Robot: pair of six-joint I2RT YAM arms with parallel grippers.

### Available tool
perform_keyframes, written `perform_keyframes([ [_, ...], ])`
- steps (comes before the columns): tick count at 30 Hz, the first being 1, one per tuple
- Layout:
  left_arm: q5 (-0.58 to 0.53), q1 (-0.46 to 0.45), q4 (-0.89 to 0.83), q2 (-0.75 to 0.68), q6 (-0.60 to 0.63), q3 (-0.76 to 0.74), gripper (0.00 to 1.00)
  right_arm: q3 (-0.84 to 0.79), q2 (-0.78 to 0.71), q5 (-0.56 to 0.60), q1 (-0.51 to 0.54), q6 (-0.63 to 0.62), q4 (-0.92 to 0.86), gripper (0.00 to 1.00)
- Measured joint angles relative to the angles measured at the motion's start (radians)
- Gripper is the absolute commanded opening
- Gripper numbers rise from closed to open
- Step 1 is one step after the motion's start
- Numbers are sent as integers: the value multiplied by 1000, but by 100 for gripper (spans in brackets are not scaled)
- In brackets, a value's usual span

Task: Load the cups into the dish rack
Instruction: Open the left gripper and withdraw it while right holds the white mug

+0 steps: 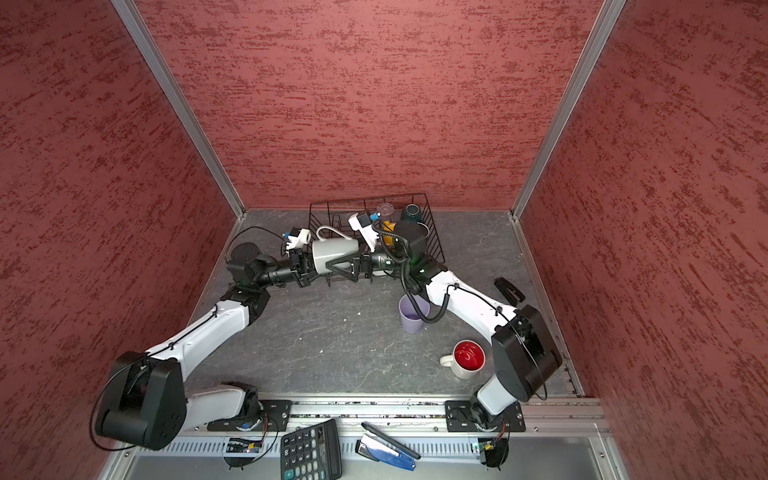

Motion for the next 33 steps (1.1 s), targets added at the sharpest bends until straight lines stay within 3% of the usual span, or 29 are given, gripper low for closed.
perform_keyframes([
  [6, 31, 3, 1, 0, -2, 0, 0, 0, 0, -36, -3, -5, -8, 66],
  [17, 42, 4, 2, 0, 0, 0, 0, 0, 0, -51, -5, -4, -2, 37],
  [24, 34, 5, 0, 0, 3, 0, 24, 0, 0, -38, -5, 10, -7, 19],
  [33, 26, 15, -4, 0, 12, 2, 57, 0, -2, -6, -3, 12, -40, 11],
])
